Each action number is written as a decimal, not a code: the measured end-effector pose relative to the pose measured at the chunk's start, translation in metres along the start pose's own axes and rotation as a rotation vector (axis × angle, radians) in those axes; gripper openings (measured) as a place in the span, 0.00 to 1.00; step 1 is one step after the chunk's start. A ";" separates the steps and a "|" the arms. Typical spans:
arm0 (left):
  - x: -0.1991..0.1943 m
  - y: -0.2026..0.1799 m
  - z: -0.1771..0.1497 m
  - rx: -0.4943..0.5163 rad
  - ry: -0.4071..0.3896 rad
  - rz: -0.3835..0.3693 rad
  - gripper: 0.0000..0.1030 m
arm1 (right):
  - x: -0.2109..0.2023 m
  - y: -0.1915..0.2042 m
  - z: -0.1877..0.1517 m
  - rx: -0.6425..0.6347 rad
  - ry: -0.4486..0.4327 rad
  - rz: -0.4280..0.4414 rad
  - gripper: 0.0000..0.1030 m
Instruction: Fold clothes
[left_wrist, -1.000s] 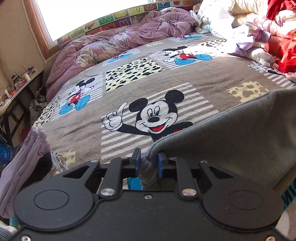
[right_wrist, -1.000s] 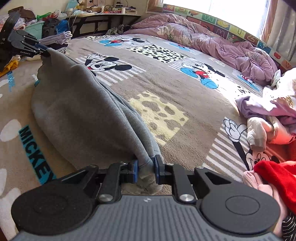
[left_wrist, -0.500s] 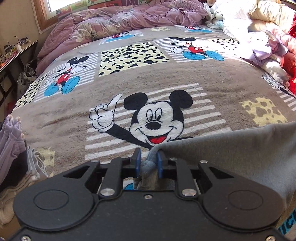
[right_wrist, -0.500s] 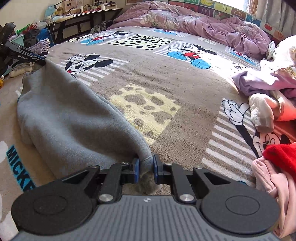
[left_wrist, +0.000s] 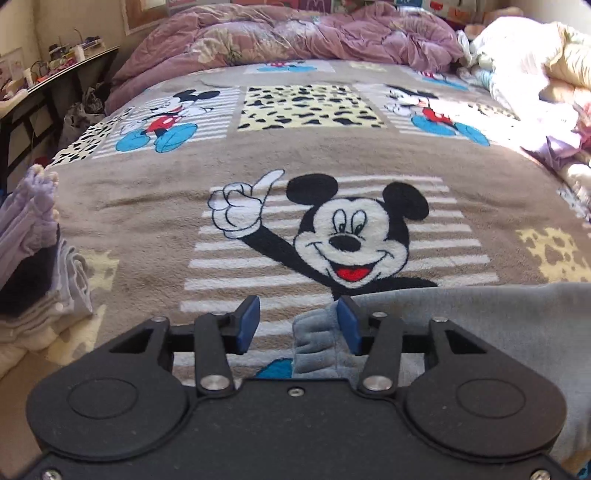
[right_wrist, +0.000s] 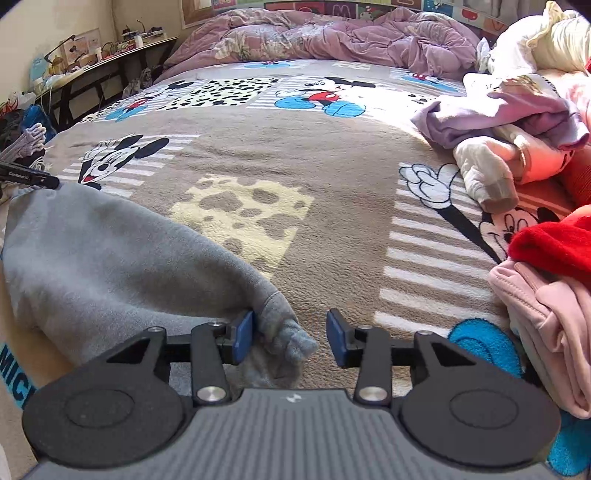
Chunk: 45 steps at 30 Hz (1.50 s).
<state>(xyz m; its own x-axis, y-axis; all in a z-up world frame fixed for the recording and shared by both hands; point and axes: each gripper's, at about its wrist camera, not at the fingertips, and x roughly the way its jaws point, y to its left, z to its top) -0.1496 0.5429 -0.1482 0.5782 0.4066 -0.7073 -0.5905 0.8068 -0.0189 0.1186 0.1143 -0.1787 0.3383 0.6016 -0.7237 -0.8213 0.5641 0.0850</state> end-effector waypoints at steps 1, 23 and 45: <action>-0.014 0.007 -0.004 -0.043 -0.030 -0.013 0.47 | -0.006 0.000 -0.001 0.011 -0.016 -0.002 0.43; -0.014 0.007 -0.071 -0.243 -0.024 -0.001 0.38 | 0.016 0.001 -0.020 0.090 -0.059 -0.035 0.70; -0.028 -0.211 -0.091 0.196 -0.076 -0.388 0.37 | 0.040 0.050 0.030 -0.182 0.011 0.026 0.27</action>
<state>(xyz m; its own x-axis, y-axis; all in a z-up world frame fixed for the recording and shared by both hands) -0.0925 0.3225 -0.1885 0.7804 0.0820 -0.6199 -0.2073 0.9692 -0.1329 0.1054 0.1836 -0.1827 0.3115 0.6075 -0.7307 -0.8997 0.4360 -0.0211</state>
